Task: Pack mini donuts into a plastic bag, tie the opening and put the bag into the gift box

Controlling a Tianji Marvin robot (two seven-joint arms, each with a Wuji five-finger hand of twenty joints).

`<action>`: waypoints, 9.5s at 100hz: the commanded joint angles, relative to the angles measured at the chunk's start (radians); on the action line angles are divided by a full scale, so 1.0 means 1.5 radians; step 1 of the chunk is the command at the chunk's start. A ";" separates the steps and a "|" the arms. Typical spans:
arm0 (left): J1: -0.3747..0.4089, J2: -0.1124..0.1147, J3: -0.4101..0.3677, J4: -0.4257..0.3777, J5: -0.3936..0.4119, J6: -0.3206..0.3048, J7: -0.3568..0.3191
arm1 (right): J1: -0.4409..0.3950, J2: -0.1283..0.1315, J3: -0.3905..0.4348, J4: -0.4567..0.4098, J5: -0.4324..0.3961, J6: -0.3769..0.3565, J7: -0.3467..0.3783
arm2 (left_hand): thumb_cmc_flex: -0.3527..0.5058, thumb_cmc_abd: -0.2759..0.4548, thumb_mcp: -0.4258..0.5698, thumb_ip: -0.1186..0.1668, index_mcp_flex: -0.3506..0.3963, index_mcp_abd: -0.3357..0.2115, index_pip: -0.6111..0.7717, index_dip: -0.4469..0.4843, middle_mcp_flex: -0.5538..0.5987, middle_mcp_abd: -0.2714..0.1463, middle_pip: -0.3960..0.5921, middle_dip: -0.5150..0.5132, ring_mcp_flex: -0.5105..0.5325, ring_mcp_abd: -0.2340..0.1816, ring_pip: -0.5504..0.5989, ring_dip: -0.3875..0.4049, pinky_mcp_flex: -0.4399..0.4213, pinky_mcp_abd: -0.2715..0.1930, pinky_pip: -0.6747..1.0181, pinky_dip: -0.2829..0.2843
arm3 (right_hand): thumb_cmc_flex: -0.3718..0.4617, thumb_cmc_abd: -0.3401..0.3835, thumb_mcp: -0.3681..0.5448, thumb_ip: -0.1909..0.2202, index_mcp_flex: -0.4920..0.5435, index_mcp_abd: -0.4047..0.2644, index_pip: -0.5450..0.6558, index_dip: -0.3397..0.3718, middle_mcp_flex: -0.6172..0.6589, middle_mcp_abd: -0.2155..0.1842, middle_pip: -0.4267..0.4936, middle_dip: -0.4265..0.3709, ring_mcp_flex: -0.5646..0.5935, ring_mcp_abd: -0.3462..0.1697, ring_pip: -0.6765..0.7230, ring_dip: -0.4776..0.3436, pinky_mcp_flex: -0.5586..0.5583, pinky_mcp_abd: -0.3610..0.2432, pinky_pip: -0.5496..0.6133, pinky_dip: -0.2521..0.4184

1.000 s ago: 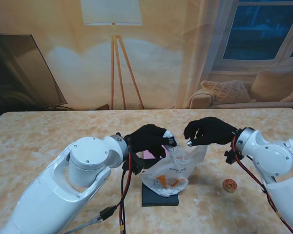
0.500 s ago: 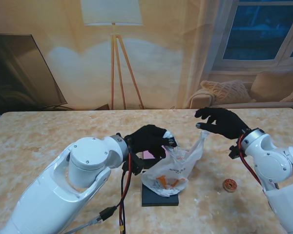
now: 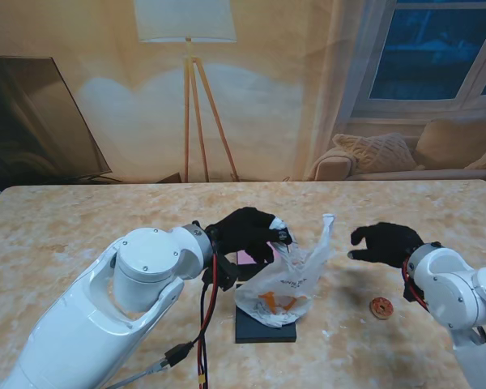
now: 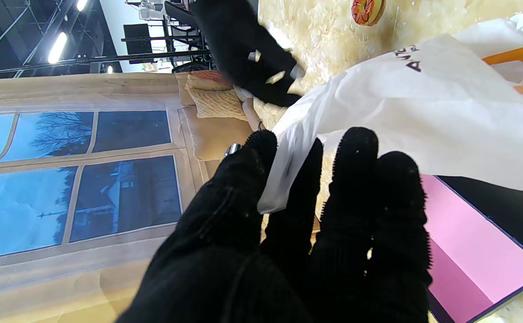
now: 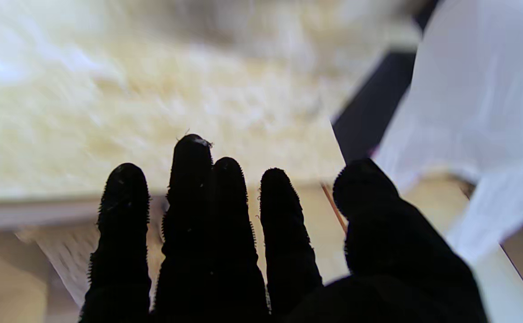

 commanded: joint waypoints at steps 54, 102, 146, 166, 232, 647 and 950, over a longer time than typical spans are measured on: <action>0.001 -0.003 -0.002 -0.001 -0.001 0.007 -0.007 | 0.018 0.039 -0.046 -0.005 -0.088 0.104 0.343 | 0.021 -0.004 -0.006 -0.008 0.018 -0.009 0.010 0.005 0.008 0.002 0.006 0.000 0.009 0.006 0.015 0.012 0.002 -0.006 0.016 0.014 | 0.036 0.097 -0.178 0.020 -0.049 -0.148 0.005 -0.043 0.166 0.032 -0.200 -0.183 0.114 0.049 -0.221 -0.125 0.045 0.000 -0.018 -0.008; 0.002 -0.003 0.000 0.002 0.001 0.004 -0.006 | 0.063 0.057 -0.086 0.059 -0.047 0.149 0.419 | 0.021 -0.004 -0.006 -0.008 0.017 -0.012 0.014 0.008 0.008 0.000 0.007 0.001 0.009 0.004 0.015 0.012 0.002 -0.007 0.016 0.014 | 0.011 0.136 -0.221 0.022 -0.143 -0.182 -0.023 -0.052 0.138 0.073 -0.255 -0.257 0.098 0.080 -0.334 -0.175 0.018 0.004 -0.059 -0.030; 0.001 -0.004 0.000 0.004 0.001 0.003 -0.004 | 0.095 0.057 -0.118 0.111 0.004 0.175 0.353 | 0.021 -0.004 -0.007 -0.008 0.016 -0.015 0.016 0.008 0.008 -0.001 0.008 0.002 0.009 0.004 0.014 0.012 0.001 -0.008 0.015 0.013 | 0.063 0.098 -0.227 0.025 -0.089 -0.179 0.013 -0.044 0.120 0.069 -0.260 -0.271 0.074 0.090 -0.389 -0.209 -0.006 0.004 -0.091 -0.049; 0.001 -0.004 0.000 0.004 0.001 0.003 -0.004 | 0.105 0.055 -0.128 0.124 0.016 0.172 0.323 | 0.021 -0.004 -0.007 -0.008 0.016 -0.013 0.017 0.008 0.008 -0.002 0.008 0.002 0.009 0.004 0.015 0.013 0.001 -0.009 0.015 0.013 | 0.098 0.060 -0.223 0.028 -0.043 -0.145 0.037 -0.040 0.138 0.047 -0.243 -0.268 0.088 0.071 -0.390 -0.220 0.008 -0.015 -0.090 -0.066; 0.002 -0.004 -0.001 0.003 0.001 0.000 -0.005 | 0.148 0.040 -0.182 0.198 0.023 0.130 0.191 | 0.022 -0.007 -0.005 -0.007 0.016 -0.014 0.018 0.007 0.008 -0.001 0.008 0.002 0.010 0.004 0.014 0.012 0.003 -0.010 0.015 0.012 | 0.030 -0.262 0.224 -0.106 0.130 -0.156 0.374 -0.091 0.236 -0.049 -0.125 -0.231 0.199 -0.022 -0.285 -0.201 0.144 -0.072 -0.011 -0.143; 0.006 -0.001 -0.008 0.001 -0.009 -0.016 -0.013 | 0.348 0.061 -0.285 0.256 0.486 -0.267 0.241 | 0.021 -0.008 -0.004 -0.008 0.019 -0.012 0.016 0.006 0.010 0.001 0.008 0.002 0.012 0.004 0.015 0.012 0.004 -0.008 0.015 0.010 | 0.027 -0.311 0.334 -0.134 0.191 -0.370 0.440 -0.083 0.370 -0.211 -0.112 -0.081 0.305 -0.164 -0.159 -0.056 0.269 -0.147 -0.027 0.014; 0.039 0.017 -0.028 -0.027 -0.015 -0.050 -0.054 | 0.200 0.035 -0.125 0.146 0.439 -0.206 0.126 | 0.018 -0.011 0.000 -0.008 0.021 -0.021 0.020 0.012 0.015 -0.004 0.005 0.010 0.014 0.002 0.012 0.013 0.002 -0.005 0.015 0.014 | -0.074 -0.103 0.167 -0.004 -0.042 -0.171 0.093 -0.082 0.080 -0.068 -0.180 -0.179 0.046 -0.030 -0.368 -0.179 0.044 -0.049 -0.115 -0.022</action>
